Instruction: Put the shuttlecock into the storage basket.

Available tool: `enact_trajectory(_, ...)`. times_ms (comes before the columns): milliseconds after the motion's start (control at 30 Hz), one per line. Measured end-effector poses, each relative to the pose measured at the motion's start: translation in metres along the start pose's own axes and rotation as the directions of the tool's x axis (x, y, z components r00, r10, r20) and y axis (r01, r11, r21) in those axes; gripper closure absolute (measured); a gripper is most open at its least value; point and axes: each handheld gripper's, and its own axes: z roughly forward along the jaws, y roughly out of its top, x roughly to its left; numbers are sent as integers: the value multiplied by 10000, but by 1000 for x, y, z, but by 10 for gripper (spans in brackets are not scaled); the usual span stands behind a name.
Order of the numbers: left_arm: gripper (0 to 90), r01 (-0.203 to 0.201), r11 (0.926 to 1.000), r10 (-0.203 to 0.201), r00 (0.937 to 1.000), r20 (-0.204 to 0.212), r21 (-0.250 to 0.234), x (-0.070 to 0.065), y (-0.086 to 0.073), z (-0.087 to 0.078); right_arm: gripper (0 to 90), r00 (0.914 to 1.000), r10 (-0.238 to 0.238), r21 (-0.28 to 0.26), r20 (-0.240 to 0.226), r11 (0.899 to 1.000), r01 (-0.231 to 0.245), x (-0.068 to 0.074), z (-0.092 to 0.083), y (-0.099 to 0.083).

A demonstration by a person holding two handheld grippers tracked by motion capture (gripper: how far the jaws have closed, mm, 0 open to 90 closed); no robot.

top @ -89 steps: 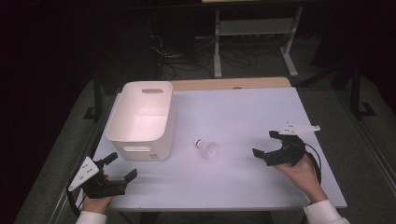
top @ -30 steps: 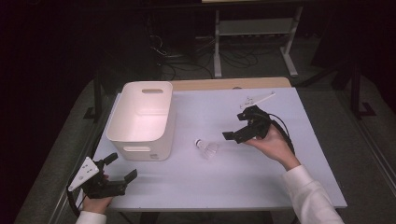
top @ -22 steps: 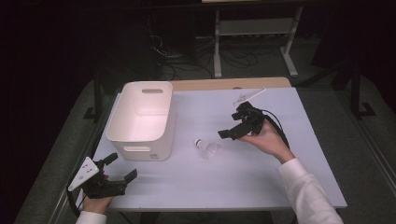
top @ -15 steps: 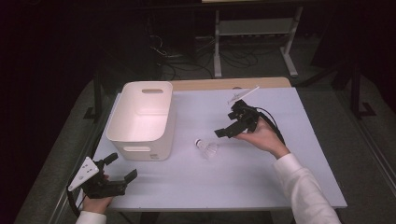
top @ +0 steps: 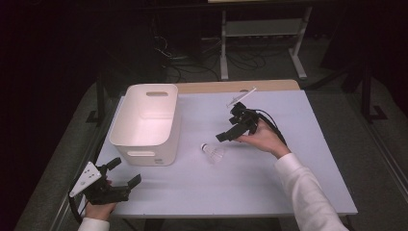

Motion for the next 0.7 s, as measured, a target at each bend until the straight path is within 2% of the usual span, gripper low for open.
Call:
enact_trajectory(200, 0, 20, 10000, -20, 10000, 21, -8, 0, 0, 0, 0, 9997, -159, 126, -183, 9998, 162, -3, 7, 3)
enact_trajectory(233, 0, -17, 10000, 17, 10000, 8, 5, 0, 0, 0, 0, 9996, -65, 158, -261, 9999, 69, -2, 8, 4)
enact_trajectory(300, 0, -39, 10000, 39, 10000, 20, 23, 1, 0, 0, 0, 9996, -195, 214, -187, 9996, 199, -4, 10, 5)
enact_trajectory(533, 0, 30, 10000, -30, 10000, 30, -27, 0, 0, 0, 0, 9993, 11, 343, -387, 9994, 3, -3, 14, 10)
enact_trajectory(633, 0, 9, 10000, -9, 10000, 39, -22, 0, 0, 0, 0, 9993, -122, 443, -350, 9989, 137, -3, 18, 12)
enact_trajectory(700, 0, 8, 10000, -8, 10000, 42, -15, 0, 0, 0, 0, 9989, -14, 476, -469, 9989, 36, -2, 21, 14)
